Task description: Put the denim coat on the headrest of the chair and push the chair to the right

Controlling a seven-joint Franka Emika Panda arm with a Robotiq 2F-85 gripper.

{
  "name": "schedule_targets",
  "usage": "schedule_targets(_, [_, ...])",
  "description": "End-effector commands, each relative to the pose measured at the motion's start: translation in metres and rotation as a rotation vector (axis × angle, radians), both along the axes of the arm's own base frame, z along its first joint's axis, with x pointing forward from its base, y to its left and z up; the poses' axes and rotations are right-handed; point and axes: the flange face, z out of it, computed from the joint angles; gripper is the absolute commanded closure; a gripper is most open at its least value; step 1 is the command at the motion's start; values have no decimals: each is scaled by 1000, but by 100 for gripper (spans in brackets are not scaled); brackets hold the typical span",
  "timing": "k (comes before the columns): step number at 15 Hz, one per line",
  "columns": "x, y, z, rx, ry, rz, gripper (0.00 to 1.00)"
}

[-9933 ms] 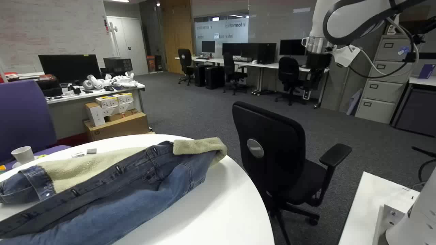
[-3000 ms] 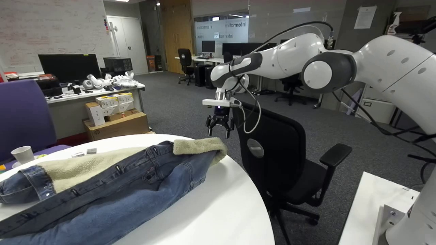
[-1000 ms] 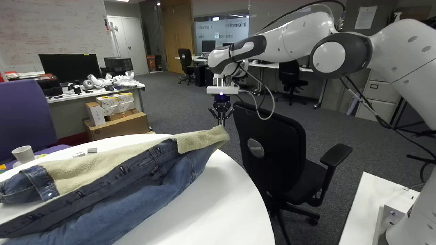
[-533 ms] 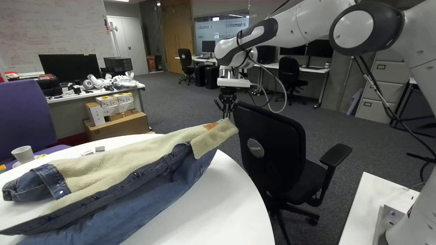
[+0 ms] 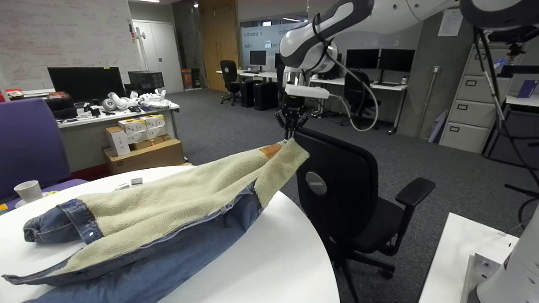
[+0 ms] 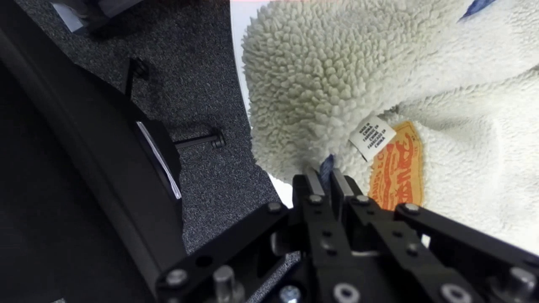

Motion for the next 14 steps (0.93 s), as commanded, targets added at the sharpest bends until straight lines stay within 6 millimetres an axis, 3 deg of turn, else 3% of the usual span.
schedule_targets(1, [-60,2,36,-4,-52,57,98])
schedule_targets(10, [-171,-12,110,16,-103,64,98])
schedule_targets(14, [-198,-14,150,27,-107,55,98])
